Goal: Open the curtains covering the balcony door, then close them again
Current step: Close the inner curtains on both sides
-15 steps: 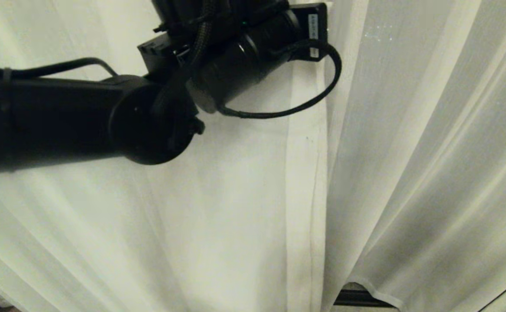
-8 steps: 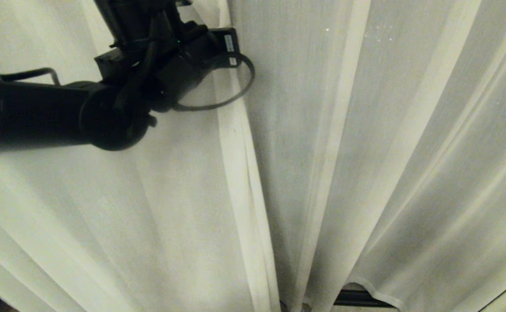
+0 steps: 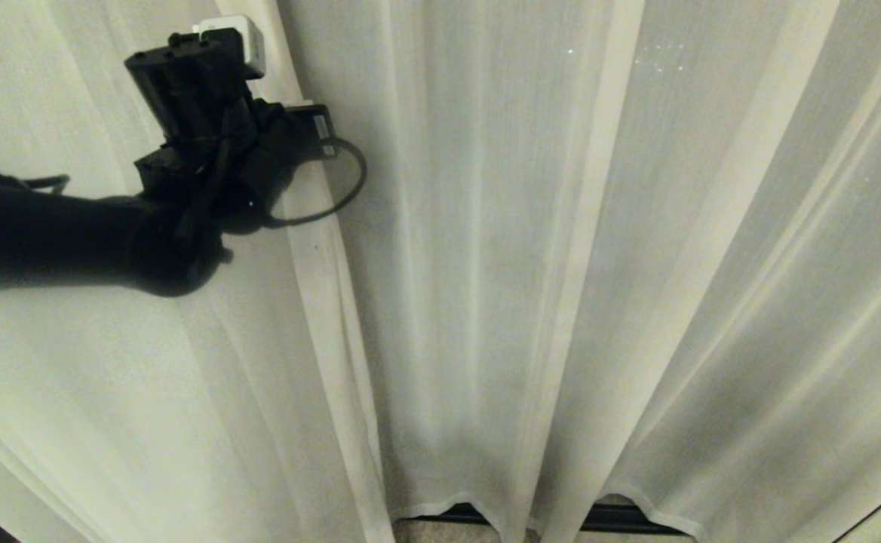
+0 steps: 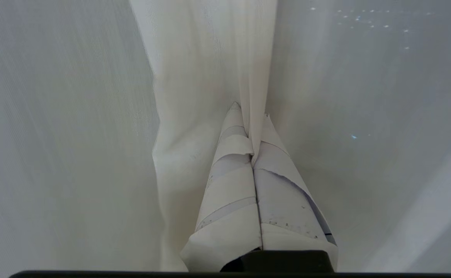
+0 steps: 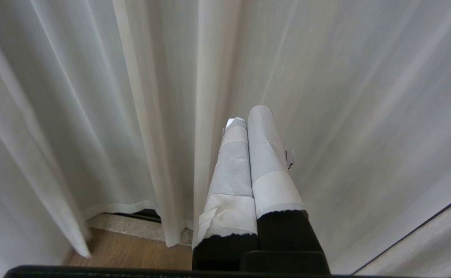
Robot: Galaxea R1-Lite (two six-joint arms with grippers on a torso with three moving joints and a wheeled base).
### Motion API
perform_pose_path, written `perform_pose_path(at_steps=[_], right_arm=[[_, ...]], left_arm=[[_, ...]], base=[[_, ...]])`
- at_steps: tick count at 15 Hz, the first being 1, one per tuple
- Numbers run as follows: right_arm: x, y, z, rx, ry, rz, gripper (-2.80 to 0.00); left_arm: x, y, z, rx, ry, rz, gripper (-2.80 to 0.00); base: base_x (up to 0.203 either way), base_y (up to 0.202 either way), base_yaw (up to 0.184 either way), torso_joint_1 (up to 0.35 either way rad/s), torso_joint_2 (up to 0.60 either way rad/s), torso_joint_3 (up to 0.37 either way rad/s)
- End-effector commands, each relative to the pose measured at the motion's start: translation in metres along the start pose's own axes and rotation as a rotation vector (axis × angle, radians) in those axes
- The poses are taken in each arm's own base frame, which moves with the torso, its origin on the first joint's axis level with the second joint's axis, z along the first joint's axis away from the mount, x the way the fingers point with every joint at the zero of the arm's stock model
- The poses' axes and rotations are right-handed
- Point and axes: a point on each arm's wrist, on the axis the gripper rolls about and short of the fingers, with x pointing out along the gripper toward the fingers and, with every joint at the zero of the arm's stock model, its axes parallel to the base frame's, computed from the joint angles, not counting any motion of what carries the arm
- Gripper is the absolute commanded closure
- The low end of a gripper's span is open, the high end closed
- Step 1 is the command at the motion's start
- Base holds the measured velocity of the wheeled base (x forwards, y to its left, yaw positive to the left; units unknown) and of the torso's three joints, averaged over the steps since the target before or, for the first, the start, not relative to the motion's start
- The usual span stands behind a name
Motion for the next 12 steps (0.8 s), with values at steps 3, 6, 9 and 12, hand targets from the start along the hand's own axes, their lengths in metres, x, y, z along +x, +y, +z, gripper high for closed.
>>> perform_pose_path(at_steps=[3,6,9,12], right_arm=[[0.000,0.000,0.000,-0.001,0.002,0.001,0.00],[0.000,0.000,0.000,-0.001,0.002,0.001,0.00],[0.000,0.000,0.000,-0.001,0.002,0.001,0.00],[0.000,0.000,0.000,-0.001,0.002,0.002,0.00]], left_arm=[[-0.002,0.002,-0.001,0.002,0.002,0.012,0.00],[-0.008,0.001,0.002,0.028,0.004,0.039,0.00],[-0.024,0.006,0.007,0.043,0.012,0.038,-2.80],[-0.046,0.011,0.022,0.035,-0.002,0.024,-2.80]], base=[[0.000,0.000,0.000,0.000,0.00,0.000],[0.000,0.000,0.000,0.000,0.00,0.000],[0.000,0.000,0.000,0.000,0.00,0.000],[0.000,0.000,0.000,0.000,0.00,0.000]])
